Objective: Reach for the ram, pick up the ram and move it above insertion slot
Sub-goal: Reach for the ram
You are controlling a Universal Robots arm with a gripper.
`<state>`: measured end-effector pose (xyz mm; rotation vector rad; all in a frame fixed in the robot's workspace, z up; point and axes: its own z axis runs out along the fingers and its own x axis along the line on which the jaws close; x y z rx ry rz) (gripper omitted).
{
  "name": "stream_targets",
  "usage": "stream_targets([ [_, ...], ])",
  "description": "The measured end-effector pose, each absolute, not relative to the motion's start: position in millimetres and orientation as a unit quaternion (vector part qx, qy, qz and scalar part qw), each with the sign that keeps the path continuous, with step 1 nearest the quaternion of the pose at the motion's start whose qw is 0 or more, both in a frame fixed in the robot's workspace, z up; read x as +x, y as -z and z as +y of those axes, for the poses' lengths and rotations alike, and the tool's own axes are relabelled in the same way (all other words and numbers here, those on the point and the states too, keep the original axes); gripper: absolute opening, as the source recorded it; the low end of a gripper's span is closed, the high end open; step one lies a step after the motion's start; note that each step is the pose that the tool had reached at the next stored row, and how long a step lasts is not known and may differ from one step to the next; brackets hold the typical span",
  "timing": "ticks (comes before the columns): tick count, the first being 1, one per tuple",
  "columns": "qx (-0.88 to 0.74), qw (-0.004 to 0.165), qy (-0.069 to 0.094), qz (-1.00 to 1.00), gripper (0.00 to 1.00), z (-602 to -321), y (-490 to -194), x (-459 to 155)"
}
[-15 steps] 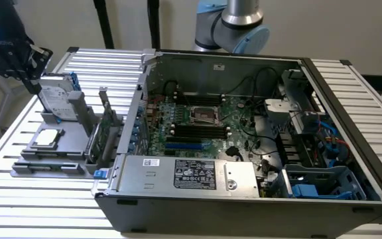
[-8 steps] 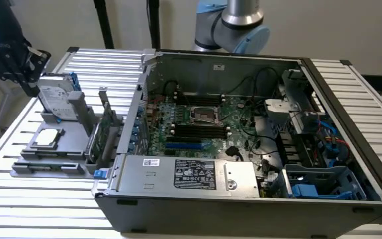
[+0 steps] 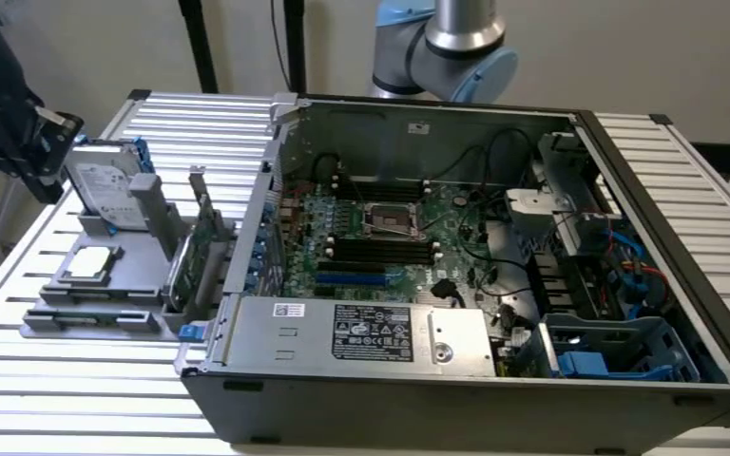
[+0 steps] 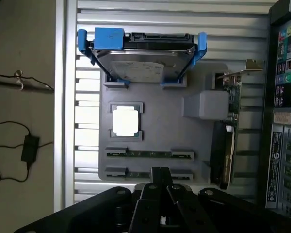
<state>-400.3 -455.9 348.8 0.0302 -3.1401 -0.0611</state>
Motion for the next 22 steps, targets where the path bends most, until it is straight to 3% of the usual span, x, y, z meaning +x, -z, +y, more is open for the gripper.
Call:
stream_targets([
  [9, 0.010, 0.001, 0.019, -1.000, 0.11, -482.0, -348.9, -400.1],
  [22, 0.072, 0.002, 0.019, -0.997, 0.11, -482.8, -348.8, -400.1],
])
